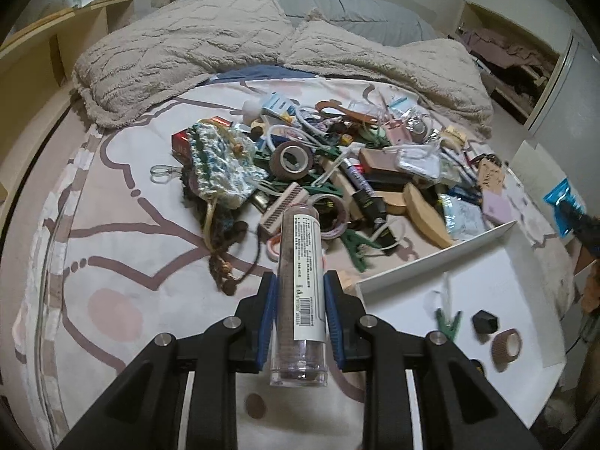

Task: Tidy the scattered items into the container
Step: 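Carry the clear tube with the left gripper while the right carries the blue packet toward the box, then lower the clear tube into the white box and open the left gripper while the right releases the blue packet, then withdraw both open grippers up and out of the white box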

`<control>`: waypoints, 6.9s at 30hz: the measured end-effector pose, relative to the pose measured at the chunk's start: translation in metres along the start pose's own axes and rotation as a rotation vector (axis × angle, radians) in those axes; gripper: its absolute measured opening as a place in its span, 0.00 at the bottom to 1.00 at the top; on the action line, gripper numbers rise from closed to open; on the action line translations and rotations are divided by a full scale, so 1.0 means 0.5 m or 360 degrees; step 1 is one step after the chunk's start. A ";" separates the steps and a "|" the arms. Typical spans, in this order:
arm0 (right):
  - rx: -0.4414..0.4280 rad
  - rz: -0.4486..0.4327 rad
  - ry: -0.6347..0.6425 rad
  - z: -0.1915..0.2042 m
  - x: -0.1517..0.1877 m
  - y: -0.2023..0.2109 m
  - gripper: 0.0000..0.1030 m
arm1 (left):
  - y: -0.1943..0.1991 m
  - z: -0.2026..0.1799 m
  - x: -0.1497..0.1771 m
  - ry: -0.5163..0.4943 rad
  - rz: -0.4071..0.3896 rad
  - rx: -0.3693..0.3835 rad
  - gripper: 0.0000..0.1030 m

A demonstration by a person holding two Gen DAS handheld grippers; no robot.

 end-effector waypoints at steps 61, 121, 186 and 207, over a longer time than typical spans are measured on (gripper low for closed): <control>0.0232 0.0688 0.0220 0.051 0.185 -0.123 0.18 | -0.051 -0.200 0.105 -0.0067 0.0437 0.0145 0.25; 0.0277 0.0374 0.0317 0.077 0.130 -0.048 0.19 | -0.049 -0.226 0.107 -0.0151 0.0423 0.0130 0.25; 0.0649 -0.0089 0.0365 -0.039 0.009 0.012 1.00 | 0.117 -0.063 -0.079 -0.0099 -0.0390 -0.0335 1.00; 0.0817 0.0180 0.0224 -0.162 0.036 -0.082 1.00 | -0.011 0.068 -0.016 -0.0046 -0.0014 -0.0382 1.00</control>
Point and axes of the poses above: each gripper's, at about its wrist camera, not at the fingertips, and y roughly against the way its jaws point, z to its left, x to its underside, the point moved 4 cm from there along -y, roughly the way its jaws point, and after that the axes turned 5 degrees about -y, right-handed, at the moved point
